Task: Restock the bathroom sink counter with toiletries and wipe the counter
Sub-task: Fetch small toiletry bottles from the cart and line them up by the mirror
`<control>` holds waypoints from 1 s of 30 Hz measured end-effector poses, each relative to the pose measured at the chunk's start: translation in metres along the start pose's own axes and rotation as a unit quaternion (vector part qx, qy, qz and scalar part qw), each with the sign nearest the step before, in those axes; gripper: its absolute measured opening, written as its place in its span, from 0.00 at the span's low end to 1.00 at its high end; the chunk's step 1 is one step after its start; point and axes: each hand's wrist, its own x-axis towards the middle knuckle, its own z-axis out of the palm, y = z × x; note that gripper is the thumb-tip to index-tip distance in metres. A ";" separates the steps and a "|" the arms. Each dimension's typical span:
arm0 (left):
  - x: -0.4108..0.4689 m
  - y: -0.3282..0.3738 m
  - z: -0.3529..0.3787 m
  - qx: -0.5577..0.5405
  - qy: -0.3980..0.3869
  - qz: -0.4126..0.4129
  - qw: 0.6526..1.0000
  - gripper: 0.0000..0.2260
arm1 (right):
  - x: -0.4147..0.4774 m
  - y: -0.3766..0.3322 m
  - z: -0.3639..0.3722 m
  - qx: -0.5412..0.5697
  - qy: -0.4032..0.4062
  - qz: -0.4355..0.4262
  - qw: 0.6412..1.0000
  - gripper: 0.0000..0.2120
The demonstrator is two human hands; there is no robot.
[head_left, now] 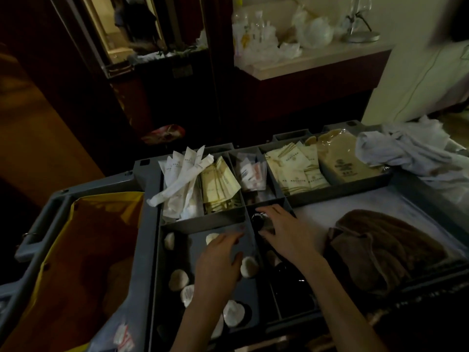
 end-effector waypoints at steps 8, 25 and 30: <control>0.021 -0.003 0.007 -0.014 0.038 0.004 0.999 0.17 | 0.029 0.012 0.015 0.046 -0.023 -0.024 0.998 0.17; 0.055 0.013 0.019 -0.351 0.079 -0.059 0.931 0.18 | 0.030 0.001 -0.026 0.477 -0.026 0.093 0.874 0.05; 0.055 0.018 0.016 -0.395 0.084 -0.047 0.914 0.15 | 0.029 -0.002 -0.028 0.542 -0.029 0.131 0.830 0.11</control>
